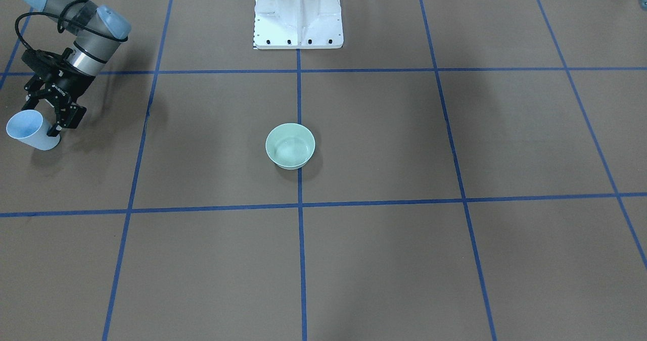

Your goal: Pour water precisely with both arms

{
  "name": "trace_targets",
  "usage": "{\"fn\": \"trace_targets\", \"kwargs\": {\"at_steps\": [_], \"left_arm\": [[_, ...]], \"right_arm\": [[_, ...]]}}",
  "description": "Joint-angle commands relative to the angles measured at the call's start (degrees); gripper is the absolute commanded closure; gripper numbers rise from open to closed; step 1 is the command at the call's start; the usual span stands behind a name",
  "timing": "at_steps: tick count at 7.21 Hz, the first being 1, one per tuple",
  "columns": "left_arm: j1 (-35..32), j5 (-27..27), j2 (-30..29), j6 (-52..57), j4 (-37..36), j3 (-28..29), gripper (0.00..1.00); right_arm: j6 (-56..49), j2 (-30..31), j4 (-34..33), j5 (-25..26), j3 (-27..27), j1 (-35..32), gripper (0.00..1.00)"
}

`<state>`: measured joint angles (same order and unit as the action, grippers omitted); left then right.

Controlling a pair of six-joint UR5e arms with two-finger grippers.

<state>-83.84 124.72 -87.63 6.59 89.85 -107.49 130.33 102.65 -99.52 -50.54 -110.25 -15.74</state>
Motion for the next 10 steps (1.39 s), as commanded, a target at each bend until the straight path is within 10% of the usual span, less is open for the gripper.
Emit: {"fn": "trace_targets", "kwargs": {"at_steps": [1, 7, 10], "left_arm": [[0.0, 0.0, 0.0, 0.1, 0.0, 0.0, 0.00], [0.0, 0.0, 0.1, 0.1, 0.0, 0.0, 0.00], [0.1, 0.0, 0.0, 0.1, 0.0, 0.1, 0.00]], "right_arm": [[-0.5, -0.1, 0.0, 0.0, 0.9, -1.9, 0.00], [-0.8, -0.1, 0.3, 0.1, 4.3, -3.7, 0.09], [-0.8, -0.1, 0.4, 1.1, 4.5, -4.1, 1.00]]}}
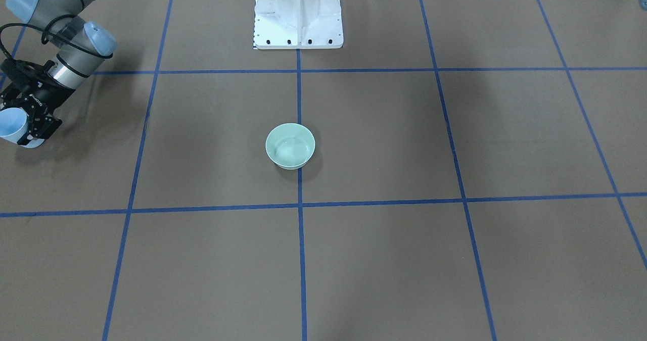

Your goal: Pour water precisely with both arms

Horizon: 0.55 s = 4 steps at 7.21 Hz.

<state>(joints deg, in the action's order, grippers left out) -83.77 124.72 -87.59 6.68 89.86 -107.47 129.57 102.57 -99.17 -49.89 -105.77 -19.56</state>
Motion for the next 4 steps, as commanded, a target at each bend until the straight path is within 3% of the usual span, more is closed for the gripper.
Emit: {"fn": "trace_targets", "kwargs": {"at_steps": [1, 3, 4], "left_arm": [[-0.1, 0.1, 0.1, -0.2, -0.4, 0.5, 0.00], [-0.8, 1.7, 0.5, -8.5, -1.3, 1.8, 0.00], [-3.2, 7.8, 1.2, -8.8, -1.1, 4.6, 0.00]], "right_arm": [[-0.5, 0.0, 0.0, 2.0, 0.0, -1.0, 1.00], [-6.8, -2.7, 0.5, 1.9, -0.7, -5.8, 1.00], [-11.1, -7.7, 0.5, 1.9, -0.4, -7.8, 1.00]]}}
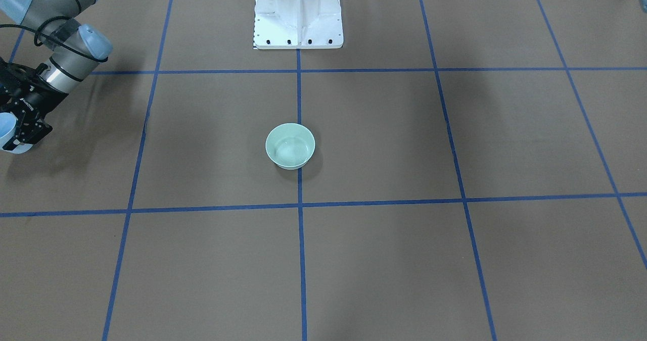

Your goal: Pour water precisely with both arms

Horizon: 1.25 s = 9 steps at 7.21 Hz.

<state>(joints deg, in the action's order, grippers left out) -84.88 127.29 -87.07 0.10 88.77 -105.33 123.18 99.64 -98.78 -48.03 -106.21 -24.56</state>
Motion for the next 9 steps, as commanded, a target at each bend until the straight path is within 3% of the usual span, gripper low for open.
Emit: {"fn": "trace_targets", "kwargs": {"at_steps": [1, 4, 5, 8, 9], "left_arm": [[-4.9, 8.2, 0.8, -1.7, 0.1, 3.7, 0.00], [-10.0, 7.9, 2.3, 7.2, 0.0, 3.8, 0.00], [-10.4, 7.9, 2.3, 7.3, 0.0, 3.8, 0.00], [-10.4, 7.8, 2.4, 7.3, 0.0, 3.9, 0.00], [-10.4, 7.8, 2.5, 7.3, 0.0, 3.9, 0.00]], "right_arm": [[-8.5, -8.2, 0.1, 0.0, -0.2, -4.3, 1.00], [-22.1, -16.4, 0.2, -0.6, -6.4, -5.8, 1.00], [-28.7, -18.3, 3.1, -0.7, -8.3, -5.7, 1.00], [-59.3, -19.0, 33.6, -1.5, -3.4, -2.9, 1.00], [-68.3, -20.6, 41.0, -4.5, -1.6, -2.5, 1.00]]}}
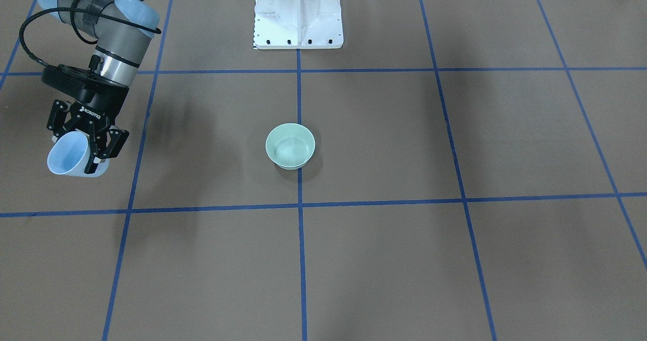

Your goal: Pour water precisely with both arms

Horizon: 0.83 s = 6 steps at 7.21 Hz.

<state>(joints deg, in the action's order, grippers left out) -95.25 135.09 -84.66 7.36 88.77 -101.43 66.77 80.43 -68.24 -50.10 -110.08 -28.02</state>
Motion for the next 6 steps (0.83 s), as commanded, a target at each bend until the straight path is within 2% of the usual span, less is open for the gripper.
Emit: {"fn": "trace_targets", "kwargs": {"at_steps": [1, 3, 5, 6], "left_arm": [[0.0, 0.0, 0.1, -0.1, 0.0, 0.0, 0.00], [0.0, 0.0, 0.0, -0.2, 0.0, 0.1, 0.00], [0.0, 0.0, 0.1, -0.3, -0.1, 0.2, 0.00], [0.0, 0.1, 0.2, -0.3, -0.1, 0.2, 0.00]], "right_arm": [[-17.2, -1.9, 17.0, -10.5, 2.2, 0.8, 1.00], [-28.3, -1.9, 24.1, -21.7, 2.2, 0.7, 1.00], [-36.1, -2.2, 24.3, -30.3, 2.2, 1.0, 1.00], [-40.1, -4.0, 23.9, -32.8, 2.5, 1.1, 1.00]]}}
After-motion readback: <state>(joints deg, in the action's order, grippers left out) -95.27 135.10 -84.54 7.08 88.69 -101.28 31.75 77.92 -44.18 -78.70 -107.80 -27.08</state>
